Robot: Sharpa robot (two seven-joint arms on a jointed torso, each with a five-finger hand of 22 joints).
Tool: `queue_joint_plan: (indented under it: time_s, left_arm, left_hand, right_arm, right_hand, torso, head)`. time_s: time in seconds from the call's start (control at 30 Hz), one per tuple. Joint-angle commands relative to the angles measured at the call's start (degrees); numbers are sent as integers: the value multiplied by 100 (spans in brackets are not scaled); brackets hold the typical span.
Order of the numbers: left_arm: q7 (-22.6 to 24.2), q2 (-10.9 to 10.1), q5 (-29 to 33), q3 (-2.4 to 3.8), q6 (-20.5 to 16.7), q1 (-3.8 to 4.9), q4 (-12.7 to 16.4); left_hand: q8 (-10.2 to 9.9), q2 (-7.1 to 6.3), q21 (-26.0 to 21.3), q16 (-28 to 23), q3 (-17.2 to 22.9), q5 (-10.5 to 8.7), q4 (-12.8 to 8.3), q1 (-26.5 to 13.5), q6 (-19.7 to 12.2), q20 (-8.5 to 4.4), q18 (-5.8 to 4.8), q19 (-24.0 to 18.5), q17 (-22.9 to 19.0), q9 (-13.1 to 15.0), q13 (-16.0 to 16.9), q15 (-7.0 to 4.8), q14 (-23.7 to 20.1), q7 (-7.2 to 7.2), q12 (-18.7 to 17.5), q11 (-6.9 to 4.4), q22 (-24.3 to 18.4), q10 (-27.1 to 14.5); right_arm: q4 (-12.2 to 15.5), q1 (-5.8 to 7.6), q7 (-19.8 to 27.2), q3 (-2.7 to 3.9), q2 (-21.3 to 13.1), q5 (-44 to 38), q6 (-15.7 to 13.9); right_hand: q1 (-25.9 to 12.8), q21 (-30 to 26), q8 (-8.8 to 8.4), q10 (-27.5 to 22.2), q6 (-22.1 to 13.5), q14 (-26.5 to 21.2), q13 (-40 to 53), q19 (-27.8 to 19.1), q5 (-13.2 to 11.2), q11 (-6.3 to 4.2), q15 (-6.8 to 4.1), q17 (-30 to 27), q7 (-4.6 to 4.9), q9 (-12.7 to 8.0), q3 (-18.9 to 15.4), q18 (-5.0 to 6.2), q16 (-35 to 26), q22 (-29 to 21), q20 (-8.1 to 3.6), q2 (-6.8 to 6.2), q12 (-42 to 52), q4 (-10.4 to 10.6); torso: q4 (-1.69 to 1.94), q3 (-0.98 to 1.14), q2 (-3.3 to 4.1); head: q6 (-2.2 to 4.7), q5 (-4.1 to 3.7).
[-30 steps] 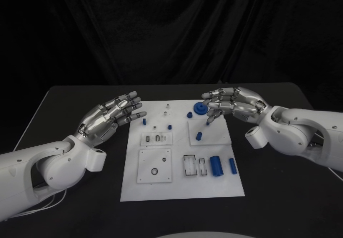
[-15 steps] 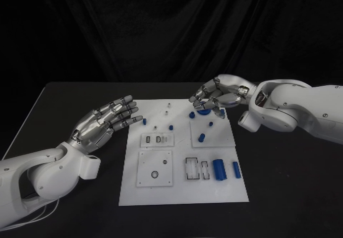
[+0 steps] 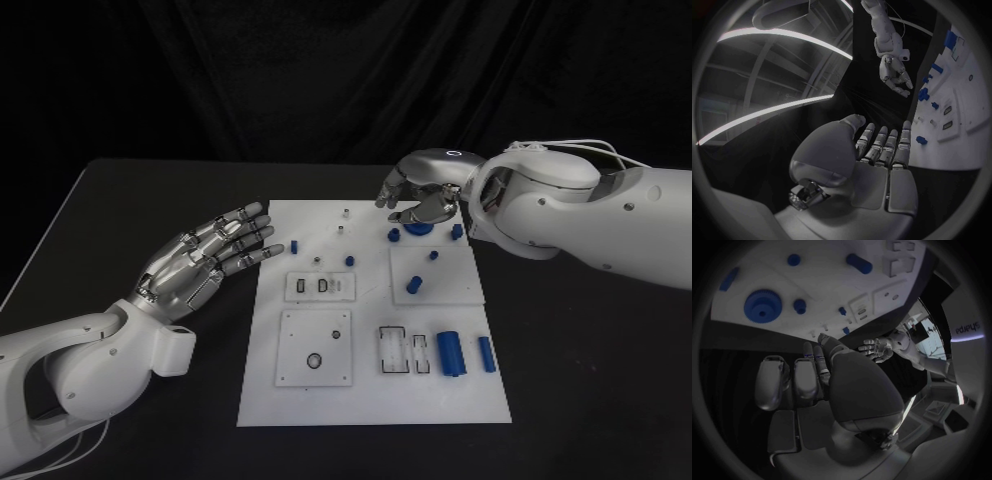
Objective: Assemble the parts on the task board
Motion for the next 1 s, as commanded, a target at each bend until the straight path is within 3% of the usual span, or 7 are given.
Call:
queue_joint_plan:
  time_s: [0.03,0.1,0.37,0.57,0.63,1.0]
  left_arm:
    - [1338,1,49,4,51,15,25]
    - [1337,4,50,5,61,15,25]
    - [1336,2,55,4,74,14,23]
    - [1335,13,60,4,91,14,17]
    - [1333,19,62,4,101,14,12]
    - [1326,41,74,3,135,13,-15]
  left_hand:
    - [17,-1,-25,-22,43,13,0,-82,-5,-7,-91,-45,-7,2,-8,11,-48,22,23,16,-17,-41]
    - [20,0,-43,-17,56,14,-5,-89,6,-9,-97,-75,-7,4,-8,13,-49,24,27,20,-26,-42]
    - [23,-6,-102,-16,91,12,-22,-112,12,-11,-111,-170,-8,5,-7,20,-62,30,34,30,-54,-48]
    - [23,-8,-120,-15,103,12,-27,-121,9,-12,-115,-200,-8,5,-7,22,-66,31,39,32,-63,-49]
    - [23,-7,-126,-12,110,12,-30,-125,9,-12,-117,-210,-8,5,-6,23,-66,32,41,34,-66,-49]
    - [20,-5,-156,-10,133,11,-37,-140,-6,-11,-123,-258,-8,3,-6,28,-73,40,46,44,-80,-53]
  right_arm:
    - [-4,-31,-647,3,21,-1764,-484]
    - [7,-49,-717,3,9,-1941,-498]
    - [50,-101,-807,3,-69,-2155,-425]
    - [91,-195,-793,3,-168,-2078,-419]
    - [125,-231,-771,3,-224,-2023,-435]
    - [298,-381,-568,2,-450,-1809,-496]
  right_hand:
    - [-29,13,-61,32,23,63,-1,20,-78,-5,-6,-9,-23,14,80,-96,4,-7,-14,-104,-89,14]
    - [-50,7,-88,13,22,55,-1,10,-106,-2,-24,-27,-37,20,115,-93,-9,-17,-25,-147,-141,15]
    - [-190,-18,-262,-44,-91,40,14,-20,-278,-2,-91,-65,-85,22,202,-86,-58,-37,-86,-273,-297,58]
    - [-267,-19,-320,-56,-116,43,23,-20,-365,-8,-107,-62,-101,27,199,-89,-69,-25,-104,-300,-335,90]
    - [-290,-15,-332,-29,-110,49,32,-17,-372,-21,-73,-39,-75,32,201,-96,-63,-12,-91,-296,-329,103]
    - [-274,8,-364,61,-89,69,49,-3,-310,-18,-47,63,-67,47,254,-106,-24,46,-60,-286,-313,86]
  torso:
    - [37,-43,67]
    - [57,-57,83]
    - [100,-70,109]
    - [82,-68,106]
    - [96,-72,103]
    - [82,-72,107]
  head:
    - [27,-57]
    - [32,-78]
    - [49,-127]
    - [52,-121]
    - [42,-128]
    - [40,-119]
